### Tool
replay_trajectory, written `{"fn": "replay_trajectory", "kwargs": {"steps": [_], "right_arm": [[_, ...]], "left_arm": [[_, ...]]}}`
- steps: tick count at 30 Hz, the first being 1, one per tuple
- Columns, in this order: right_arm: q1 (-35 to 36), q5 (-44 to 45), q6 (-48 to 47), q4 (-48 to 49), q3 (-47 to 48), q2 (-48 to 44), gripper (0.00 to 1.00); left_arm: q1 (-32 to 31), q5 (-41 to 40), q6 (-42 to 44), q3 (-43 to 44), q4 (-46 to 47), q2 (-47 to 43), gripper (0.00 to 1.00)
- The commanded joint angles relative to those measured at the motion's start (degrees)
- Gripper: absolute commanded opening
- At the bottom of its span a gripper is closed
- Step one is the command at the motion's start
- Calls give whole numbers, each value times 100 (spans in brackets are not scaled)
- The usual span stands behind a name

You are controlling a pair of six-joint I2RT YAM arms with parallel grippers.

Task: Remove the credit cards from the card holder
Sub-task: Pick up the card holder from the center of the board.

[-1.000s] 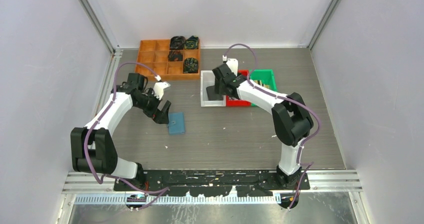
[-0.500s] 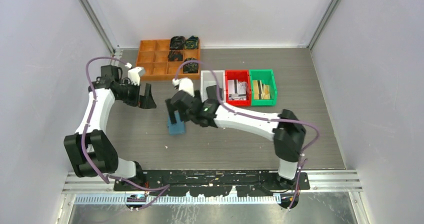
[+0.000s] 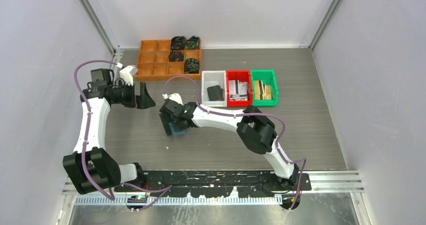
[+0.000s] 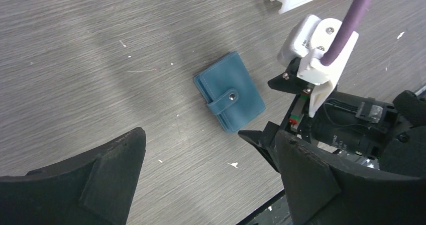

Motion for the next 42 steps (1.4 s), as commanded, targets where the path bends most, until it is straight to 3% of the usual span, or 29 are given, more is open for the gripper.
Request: {"fn": "replay_trajectory", "kwargs": {"steps": [1, 13, 20, 23, 28, 29, 34, 42], "right_arm": [[30, -34, 49, -16, 351, 13, 100], [7, 9, -212, -467, 1116, 889, 99], [-172, 90, -257, -305, 584, 834, 99], [-259, -47, -272, -11, 176, 565, 86], [-324, -370, -510, 345, -99, 216, 49], [-322, -405, -593, 354, -81, 176, 47], [-329, -385, -856, 715, -269, -239, 49], [-327, 178, -1255, 2028, -1582, -1730, 52]], "left_arm": [[81, 532, -40, 22, 114, -136, 100], [87, 323, -312, 154, 294, 87, 100], [87, 389, -267, 183, 240, 144, 100], [78, 441, -247, 123, 189, 164, 100], [-70, 393, -270, -248, 259, 125, 100], [-144, 355, -296, -331, 299, 127, 100], [-806, -55, -632, -661, 633, 169, 100], [-852, 560, -1564, -568, 783, 217, 100]]}}
